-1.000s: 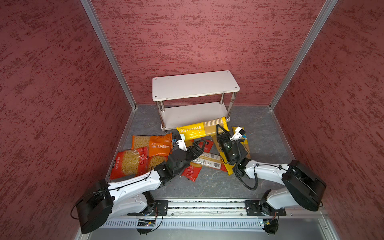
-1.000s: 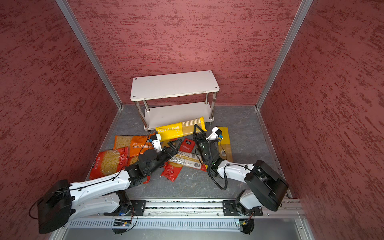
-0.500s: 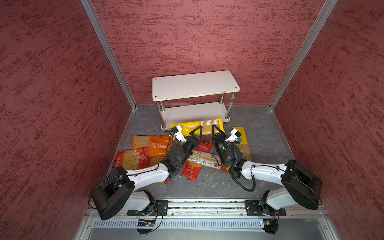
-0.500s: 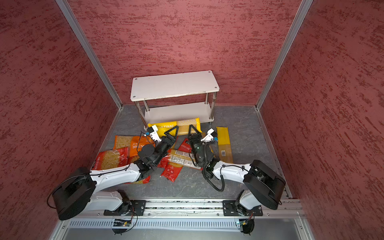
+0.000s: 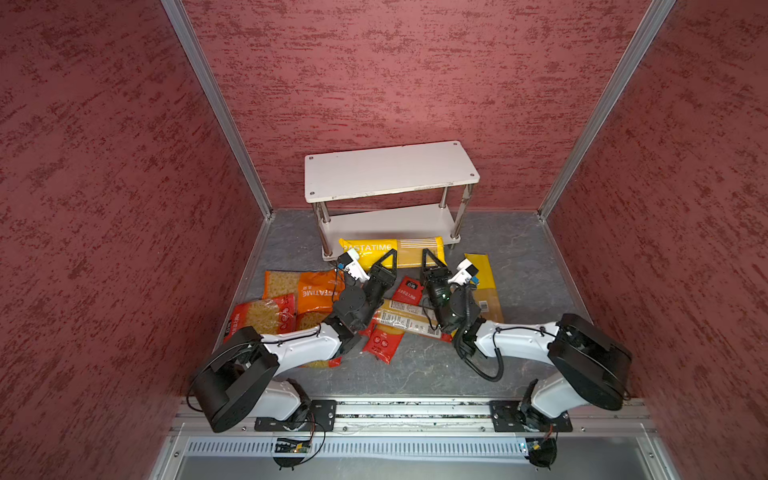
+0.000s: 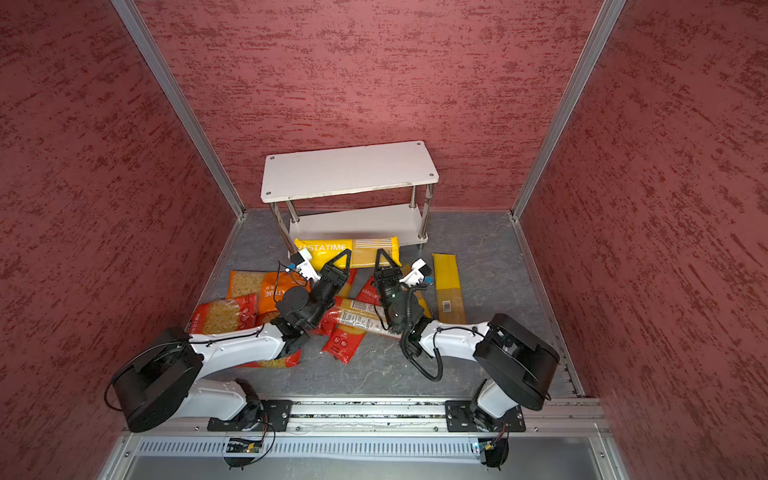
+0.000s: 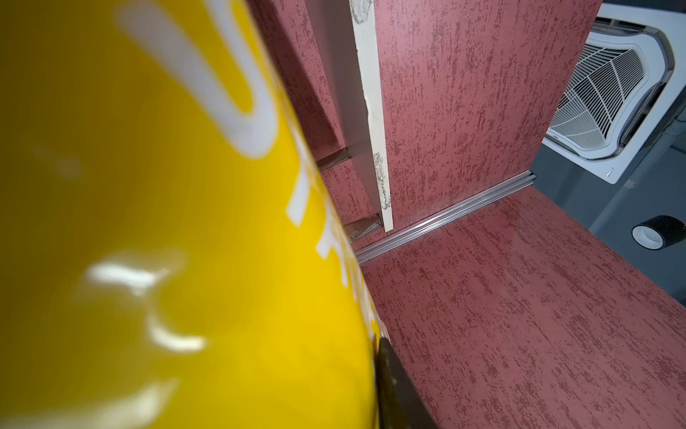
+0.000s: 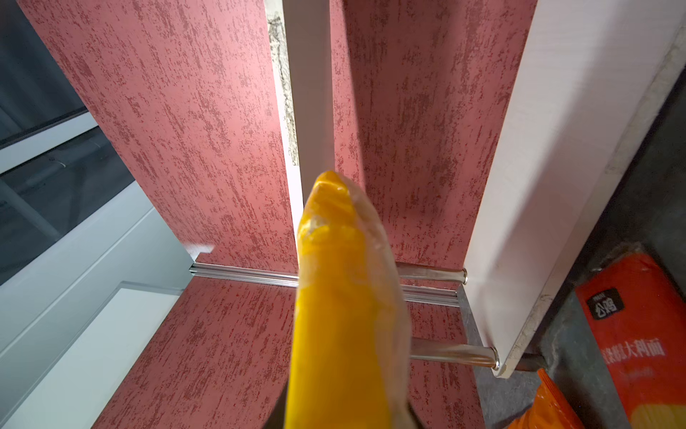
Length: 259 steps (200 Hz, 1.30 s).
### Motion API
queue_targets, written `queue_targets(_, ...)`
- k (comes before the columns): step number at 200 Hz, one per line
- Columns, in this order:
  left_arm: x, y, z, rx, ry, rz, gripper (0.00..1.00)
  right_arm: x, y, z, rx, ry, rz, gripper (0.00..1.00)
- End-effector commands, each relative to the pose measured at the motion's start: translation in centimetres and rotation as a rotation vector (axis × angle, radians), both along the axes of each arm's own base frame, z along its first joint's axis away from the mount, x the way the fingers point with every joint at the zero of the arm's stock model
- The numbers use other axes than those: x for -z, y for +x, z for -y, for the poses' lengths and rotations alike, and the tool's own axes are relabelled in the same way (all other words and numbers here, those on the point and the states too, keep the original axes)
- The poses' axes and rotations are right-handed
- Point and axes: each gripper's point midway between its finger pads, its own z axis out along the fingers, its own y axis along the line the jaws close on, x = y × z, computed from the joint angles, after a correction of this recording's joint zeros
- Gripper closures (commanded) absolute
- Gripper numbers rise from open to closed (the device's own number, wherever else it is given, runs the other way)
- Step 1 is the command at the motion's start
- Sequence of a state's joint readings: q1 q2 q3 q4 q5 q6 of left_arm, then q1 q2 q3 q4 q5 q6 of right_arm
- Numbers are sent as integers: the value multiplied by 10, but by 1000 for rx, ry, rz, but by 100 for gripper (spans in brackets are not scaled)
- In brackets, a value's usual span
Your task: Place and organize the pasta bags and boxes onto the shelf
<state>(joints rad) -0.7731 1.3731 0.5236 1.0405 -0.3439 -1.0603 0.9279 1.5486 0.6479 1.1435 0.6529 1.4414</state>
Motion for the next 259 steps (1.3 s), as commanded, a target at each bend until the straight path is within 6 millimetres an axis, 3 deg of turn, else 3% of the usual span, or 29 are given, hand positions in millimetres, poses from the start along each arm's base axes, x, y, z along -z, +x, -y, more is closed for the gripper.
queue_targets(1,-46,-2,-3,1,-105,118,77,-55,-15,-11,-99,194,118,77)
queue_targets(46,-53,-4,-2,21,-85,153,88,-48,-16,-7,-109,185,123,61)
queue_targets(86,-59,-4,-7,43,-48,167,92,-33,-16,-8,-157,155,108,46)
queue_targets(145,-57,6,-29,120,60,111,100,29,-25,-11,-302,56,7,33)
queue_targets(176,-59,10,-44,214,87,96,100,59,-39,-19,-422,-32,-17,32)
queue_targets(224,-40,9,-56,483,182,6,100,98,-54,-21,-622,-240,-28,29)
queue_targets(259,-35,-1,-73,590,225,-8,100,108,-58,-19,-784,-320,-22,32)
